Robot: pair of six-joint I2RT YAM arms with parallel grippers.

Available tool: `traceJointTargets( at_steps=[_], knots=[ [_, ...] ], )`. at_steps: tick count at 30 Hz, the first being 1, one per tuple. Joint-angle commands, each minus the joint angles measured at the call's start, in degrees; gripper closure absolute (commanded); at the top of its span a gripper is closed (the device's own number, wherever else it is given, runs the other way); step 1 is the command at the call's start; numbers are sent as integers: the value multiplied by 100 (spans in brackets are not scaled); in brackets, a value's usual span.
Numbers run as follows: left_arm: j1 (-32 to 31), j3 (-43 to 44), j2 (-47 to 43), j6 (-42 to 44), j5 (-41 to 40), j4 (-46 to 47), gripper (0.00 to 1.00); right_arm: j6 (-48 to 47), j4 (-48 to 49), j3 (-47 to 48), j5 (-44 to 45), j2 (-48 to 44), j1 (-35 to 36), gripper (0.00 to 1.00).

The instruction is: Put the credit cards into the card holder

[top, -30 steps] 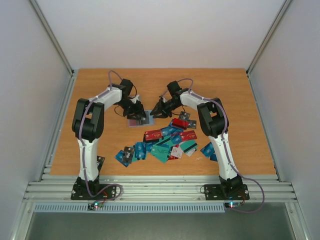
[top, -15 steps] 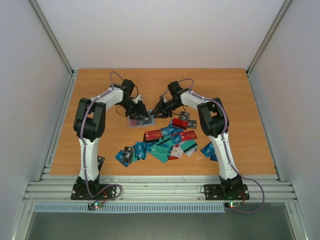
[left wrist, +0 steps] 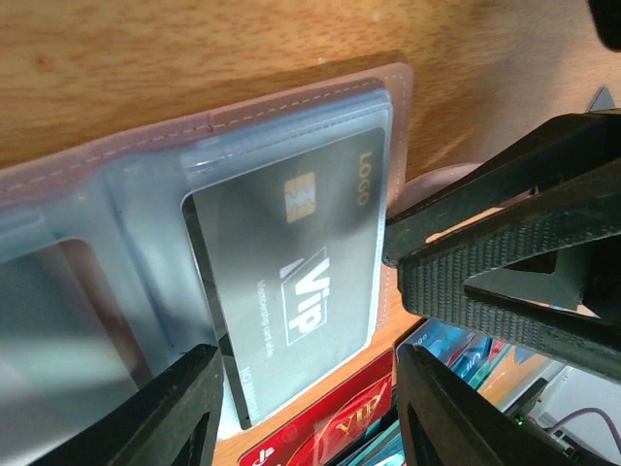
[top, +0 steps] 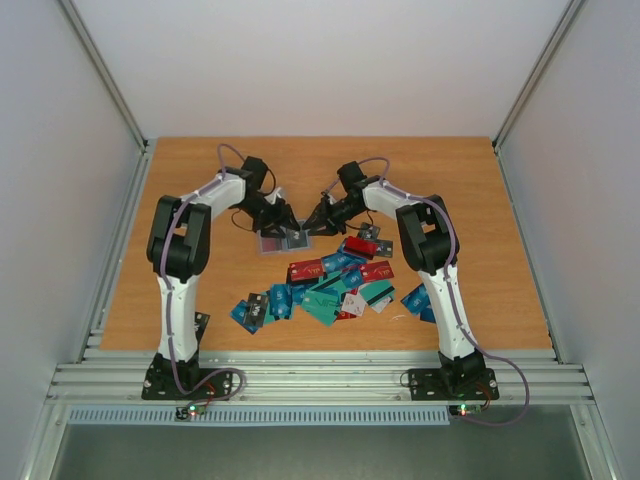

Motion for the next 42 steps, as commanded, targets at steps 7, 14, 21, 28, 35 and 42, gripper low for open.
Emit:
traceJointTargets(
  at_steps=[7, 14, 21, 28, 35, 42],
  knots=[
    [744, -264, -950, 376, -306, -257, 40, 69, -128, 51, 187, 295, -77, 73],
    [1116, -1283, -1300, 487, -557, 104, 39, 21, -163, 67, 180, 334, -77, 73],
    [1148, -1802, -1183, 230, -377, 483, 39, -40, -207, -106, 216, 266, -81, 74],
    [1149, -1829, -949, 161, 2, 728, 39, -78, -206, -311, 242, 200, -57, 74],
    [1149, -1983, -797, -80, 502, 1202, 41, -105, -172, -536, 277, 111, -42, 74],
    [1142, -1938, -922, -189, 564, 1245, 43, -121, -148, -628, 303, 49, -28, 75]
  ],
)
